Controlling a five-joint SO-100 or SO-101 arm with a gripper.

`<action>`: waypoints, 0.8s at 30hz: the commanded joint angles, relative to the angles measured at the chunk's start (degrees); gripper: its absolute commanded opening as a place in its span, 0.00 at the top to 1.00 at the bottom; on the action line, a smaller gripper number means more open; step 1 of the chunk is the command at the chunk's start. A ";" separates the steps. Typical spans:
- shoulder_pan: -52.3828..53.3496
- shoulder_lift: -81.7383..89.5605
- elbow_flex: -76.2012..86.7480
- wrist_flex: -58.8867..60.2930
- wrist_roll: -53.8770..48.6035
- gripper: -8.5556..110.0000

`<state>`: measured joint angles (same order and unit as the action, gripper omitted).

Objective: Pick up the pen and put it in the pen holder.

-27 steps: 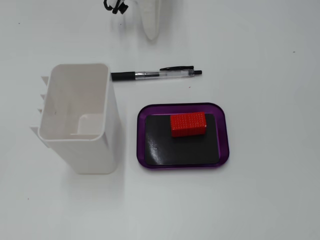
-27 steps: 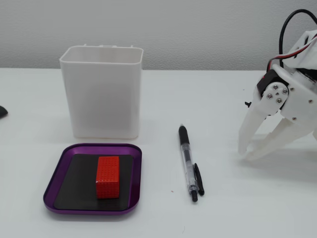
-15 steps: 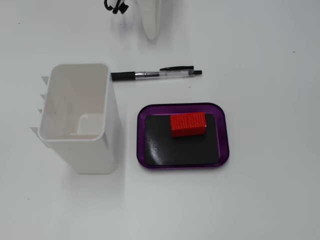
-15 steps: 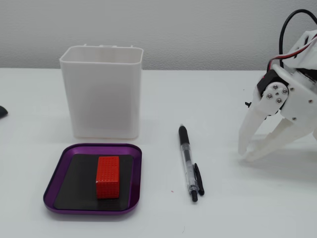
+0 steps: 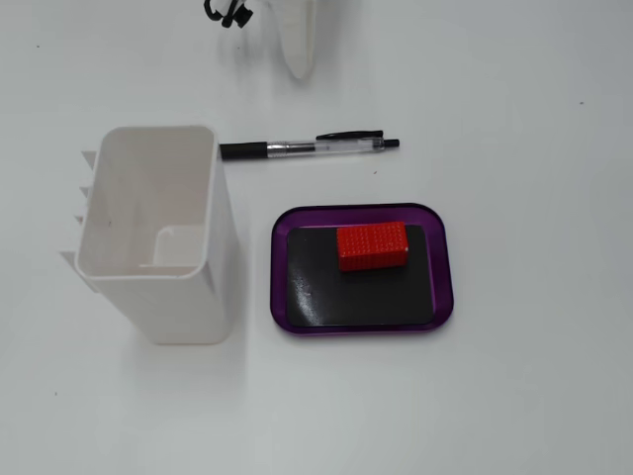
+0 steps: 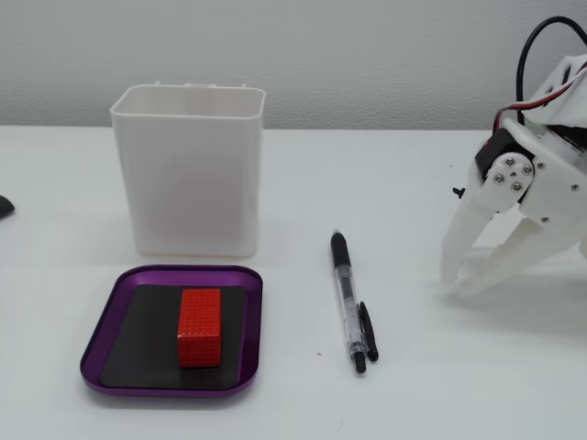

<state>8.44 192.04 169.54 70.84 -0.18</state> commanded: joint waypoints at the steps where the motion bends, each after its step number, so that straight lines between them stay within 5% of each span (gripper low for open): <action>1: -0.35 2.99 -7.12 -2.46 -0.44 0.93; 12: 0.26 -1.05 -15.56 -6.42 -15.47 0.93; 24: -0.70 -60.03 -54.84 2.99 -6.06 0.80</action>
<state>8.09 146.95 128.14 69.08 -8.70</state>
